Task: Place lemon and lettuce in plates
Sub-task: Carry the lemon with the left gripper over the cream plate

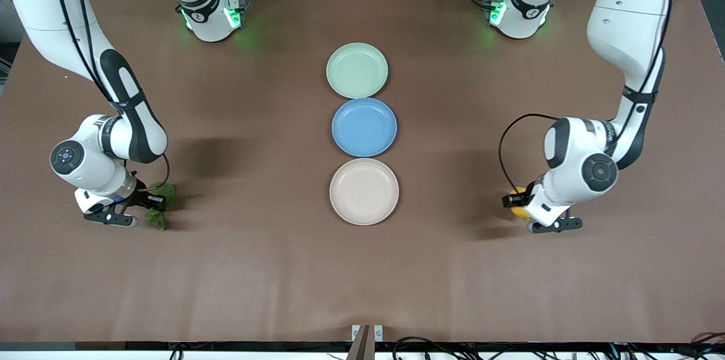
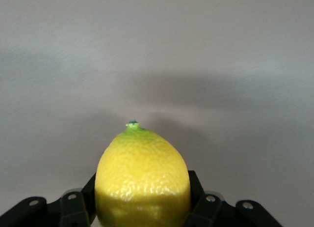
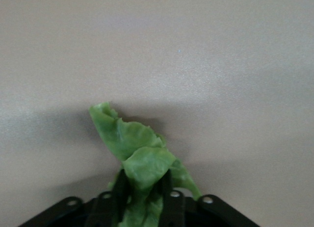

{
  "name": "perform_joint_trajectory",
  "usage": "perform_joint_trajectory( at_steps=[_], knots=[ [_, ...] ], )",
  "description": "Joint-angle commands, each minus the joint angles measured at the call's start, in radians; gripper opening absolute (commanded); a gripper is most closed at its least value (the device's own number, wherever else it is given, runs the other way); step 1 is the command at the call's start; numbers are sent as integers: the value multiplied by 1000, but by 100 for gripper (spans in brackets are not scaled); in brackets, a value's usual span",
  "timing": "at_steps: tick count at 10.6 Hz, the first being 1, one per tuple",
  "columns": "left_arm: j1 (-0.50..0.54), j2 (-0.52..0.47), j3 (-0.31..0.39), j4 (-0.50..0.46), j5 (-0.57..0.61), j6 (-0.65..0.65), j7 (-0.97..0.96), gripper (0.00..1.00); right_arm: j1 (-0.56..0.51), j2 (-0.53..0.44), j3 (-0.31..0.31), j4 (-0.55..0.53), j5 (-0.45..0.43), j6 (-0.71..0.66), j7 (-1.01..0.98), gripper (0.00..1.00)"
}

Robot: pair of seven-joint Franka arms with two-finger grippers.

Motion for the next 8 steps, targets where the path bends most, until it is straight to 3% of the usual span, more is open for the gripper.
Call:
perform_joint_trajectory(
  at_steps=[1,3,6,8],
  knots=[
    [-140,-12,5,73,12,-3,-246,0,4,-12,6,7,26,-6,-1,0],
    [-226,1,5,125,9,-3,-390,0,6,-38,6,8,26,-34,1,0],
    [-393,64,5,197,9,6,-577,0,6,-119,6,28,28,-184,2,0],
    [-484,131,8,251,12,81,-718,0,7,-172,8,44,29,-271,20,0]
  ],
)
